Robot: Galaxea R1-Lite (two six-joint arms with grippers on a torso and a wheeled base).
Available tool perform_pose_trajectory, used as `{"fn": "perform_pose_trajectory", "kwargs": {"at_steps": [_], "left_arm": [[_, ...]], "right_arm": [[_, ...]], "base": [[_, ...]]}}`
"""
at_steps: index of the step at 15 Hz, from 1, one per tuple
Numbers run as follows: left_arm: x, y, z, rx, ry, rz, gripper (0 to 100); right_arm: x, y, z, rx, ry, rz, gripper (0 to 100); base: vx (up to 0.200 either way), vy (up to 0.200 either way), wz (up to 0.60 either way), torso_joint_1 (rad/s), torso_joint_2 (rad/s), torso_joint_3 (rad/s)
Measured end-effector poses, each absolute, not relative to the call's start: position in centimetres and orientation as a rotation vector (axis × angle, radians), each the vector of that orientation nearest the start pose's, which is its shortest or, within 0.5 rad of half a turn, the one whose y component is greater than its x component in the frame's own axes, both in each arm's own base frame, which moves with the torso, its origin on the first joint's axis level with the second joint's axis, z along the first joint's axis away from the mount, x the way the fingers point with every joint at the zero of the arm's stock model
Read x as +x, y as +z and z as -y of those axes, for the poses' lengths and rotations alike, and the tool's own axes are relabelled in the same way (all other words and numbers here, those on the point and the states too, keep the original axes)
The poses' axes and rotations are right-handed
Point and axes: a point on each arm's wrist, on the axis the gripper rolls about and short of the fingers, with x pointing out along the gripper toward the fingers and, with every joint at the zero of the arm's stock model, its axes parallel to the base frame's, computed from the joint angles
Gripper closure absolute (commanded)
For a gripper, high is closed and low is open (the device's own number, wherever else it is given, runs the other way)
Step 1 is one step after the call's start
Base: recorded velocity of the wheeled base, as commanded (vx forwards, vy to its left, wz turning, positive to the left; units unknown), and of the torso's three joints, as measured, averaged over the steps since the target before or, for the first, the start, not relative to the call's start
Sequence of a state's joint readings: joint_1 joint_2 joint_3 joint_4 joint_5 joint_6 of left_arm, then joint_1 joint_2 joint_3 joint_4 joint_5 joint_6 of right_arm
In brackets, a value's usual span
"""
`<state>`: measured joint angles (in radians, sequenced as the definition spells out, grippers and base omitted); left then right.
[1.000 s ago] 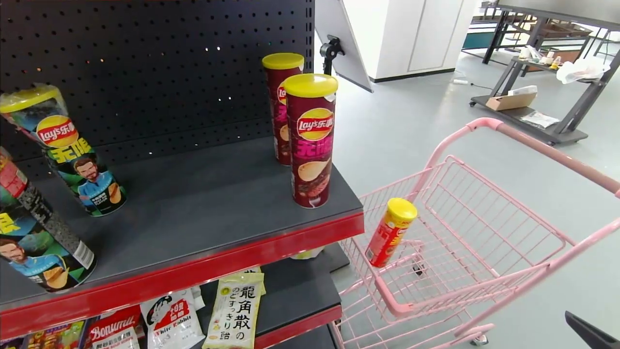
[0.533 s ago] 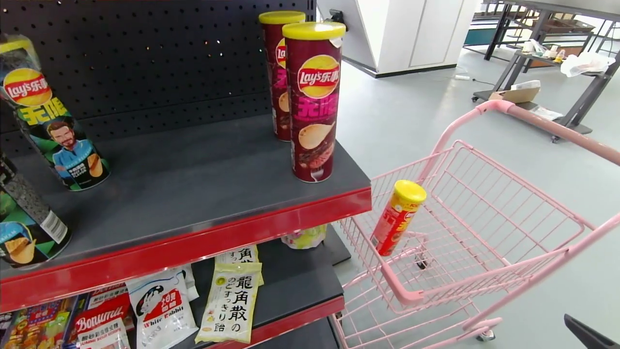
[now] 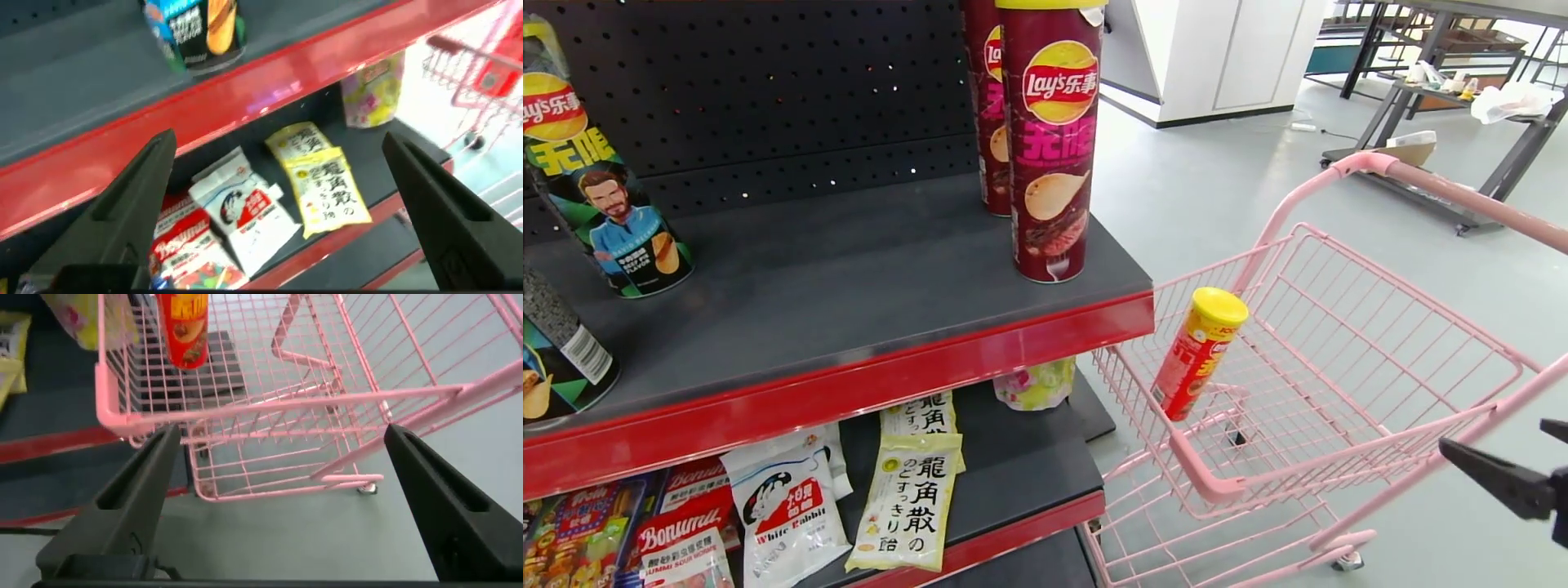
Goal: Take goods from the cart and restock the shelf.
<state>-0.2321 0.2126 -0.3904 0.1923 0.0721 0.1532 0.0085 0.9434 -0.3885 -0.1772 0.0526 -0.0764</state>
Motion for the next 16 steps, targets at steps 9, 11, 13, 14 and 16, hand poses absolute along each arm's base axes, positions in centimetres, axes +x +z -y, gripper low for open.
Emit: {"fn": "perform_pose_trajectory", "kwargs": {"at_steps": [9,11,13,14,16], "left_arm": [[-2.9,17.3,-0.6,0.087,-0.256,-0.013,0],[-2.9,17.5,-0.6,0.091,-0.26,-0.011,0],[-3.0,17.5,-0.6,0.094,-0.259,-0.006,0],[-3.1,17.5,-0.7,0.094,-0.259,0.001,0],[-3.3,17.3,-0.7,0.094,-0.259,0.006,0]], "right_arm": [[23.8,15.9,-2.1,0.034,0.385,-0.341,0],[24.7,14.2,-3.0,0.045,0.454,-0.402,0],[25.5,13.2,-3.9,0.046,0.487,-0.441,0],[26.1,12.9,-4.3,0.043,0.502,-0.445,0],[27.2,12.6,-4.9,0.038,0.517,-0.437,0]], "base": [[0.0,0.0,0.0,0.0,0.0,0.0],[0.0,0.0,0.0,0.0,0.0,0.0],[0.0,0.0,0.0,0.0,0.0,0.0],[0.0,0.0,0.0,0.0,0.0,0.0],[0.0,0.0,0.0,0.0,0.0,0.0]]}}
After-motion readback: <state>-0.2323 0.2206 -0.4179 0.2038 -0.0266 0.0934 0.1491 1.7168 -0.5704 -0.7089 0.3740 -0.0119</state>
